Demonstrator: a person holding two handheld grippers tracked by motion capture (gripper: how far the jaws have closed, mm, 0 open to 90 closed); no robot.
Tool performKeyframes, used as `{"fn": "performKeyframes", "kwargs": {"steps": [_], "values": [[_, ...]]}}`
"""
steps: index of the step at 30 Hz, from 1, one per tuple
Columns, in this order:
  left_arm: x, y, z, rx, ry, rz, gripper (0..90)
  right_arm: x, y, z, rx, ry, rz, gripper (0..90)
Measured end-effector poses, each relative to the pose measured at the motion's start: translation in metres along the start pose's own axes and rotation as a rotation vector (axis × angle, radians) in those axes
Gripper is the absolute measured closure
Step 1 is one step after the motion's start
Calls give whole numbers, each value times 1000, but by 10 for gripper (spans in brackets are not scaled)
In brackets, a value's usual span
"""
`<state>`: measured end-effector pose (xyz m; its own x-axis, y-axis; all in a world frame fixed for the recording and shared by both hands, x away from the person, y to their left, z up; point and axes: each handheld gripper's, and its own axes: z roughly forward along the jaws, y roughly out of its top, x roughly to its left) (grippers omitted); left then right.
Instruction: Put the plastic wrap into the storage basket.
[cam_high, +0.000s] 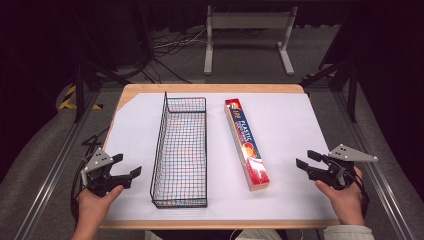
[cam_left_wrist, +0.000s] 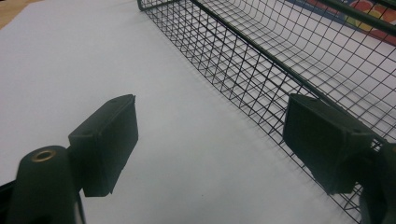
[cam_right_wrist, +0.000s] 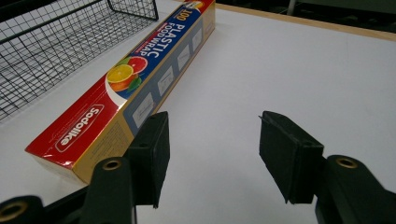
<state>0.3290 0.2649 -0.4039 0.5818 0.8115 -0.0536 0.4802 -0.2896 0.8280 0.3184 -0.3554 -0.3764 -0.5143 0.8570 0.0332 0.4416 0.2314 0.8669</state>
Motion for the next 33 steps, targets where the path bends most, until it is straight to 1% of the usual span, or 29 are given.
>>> {"fn": "performKeyframes", "kwargs": {"steps": [1, 4, 7, 10, 11, 12, 13, 14, 15, 16, 17, 18, 19, 21, 22, 24, 25, 26, 27, 28, 29, 30, 31, 32, 33], "values": [[0, 0, 1, -2, 1, -8, 189, 1, 1, -1, -3, -2, 3, 425], [0, 0, 1, -1, -3, -17, 191, 0, 2, -2, -10, -6, 1, 428], [0, 0, 1, 1, -2, -18, 190, -1, 4, -3, -5, 29, 22, 415], [-1, 1, 1, -2, -3, -20, 190, 2, 7, -2, 11, 40, 4, 396], [-1, 1, 1, -1, -3, -21, 190, 2, 8, -2, 11, 42, -4, 406], [-1, 0, 1, 0, -6, -24, 190, 3, 10, -2, 21, 32, -8, 452], [-1, 0, 1, 2, -10, -23, 190, 3, 10, -1, 36, 22, -6, 478], [0, 0, 1, 3, -9, -22, 190, 4, 11, -1, 44, 10, -23, 480], [0, 0, 1, 6, -8, -23, 190, 5, 12, 0, 35, 7, -34, 491], [0, -1, 0, 6, -5, -25, 190, 6, 12, 0, 22, 12, -39, 523], [0, -1, 0, 6, -5, -26, 191, 7, 13, 0, 11, 29, -32, 533], [0, -1, 0, 10, -1, -26, 190, 8, 14, 1, 3, 37, -27, 526], [0, -1, 1, 13, 0, -25, 191, 9, 17, 2, -2, 51, -20, 488], [-1, -1, 1, 15, -2, -25, 191, 10, 19, 5, -22, 63, -18, 422], [-1, -1, 1, 16, 0, -25, 191, 11, 23, 6, -33, 51, -44, 453], [0, -1, 1, 15, 3, -25, 191, 12, 31, 5, -8, 45, -45, 463], [0, -1, 1, 15, 4, -25, 191, 12, 35, 6, -6, 45, -58, 450], [1, -2, 1, 12, 6, -27, 191, 11, 37, 6, -8, 54, -57, 428], [1, -2, 1, 13, 6, -28, 191, 11, 39, 9, -25, 71, -33, 423], [1, -2, 1, 14, 11, -24, 191, 11, 43, 11, -9, 82, -22, 412], [1, -2, 1, 14, 10, -27, 190, 12, 46, 12, 9, 77, -23, 392], [1, -2, 1, 14, 10, -27, 190, 12, 46, 12, 9, 77, -23, 392], [1, -2, 1, 14, 10, -27, 190, 12, 50, 15, 33, 60, -30, 369], [1, -2, 1, 13, 14, -27, 190, 13, 54, 16, 43, 51, -32, 347], [2, -2, 1, 17, 15, -25, 190, 14, 58, 19, 48, 54, -24, 330]]}}
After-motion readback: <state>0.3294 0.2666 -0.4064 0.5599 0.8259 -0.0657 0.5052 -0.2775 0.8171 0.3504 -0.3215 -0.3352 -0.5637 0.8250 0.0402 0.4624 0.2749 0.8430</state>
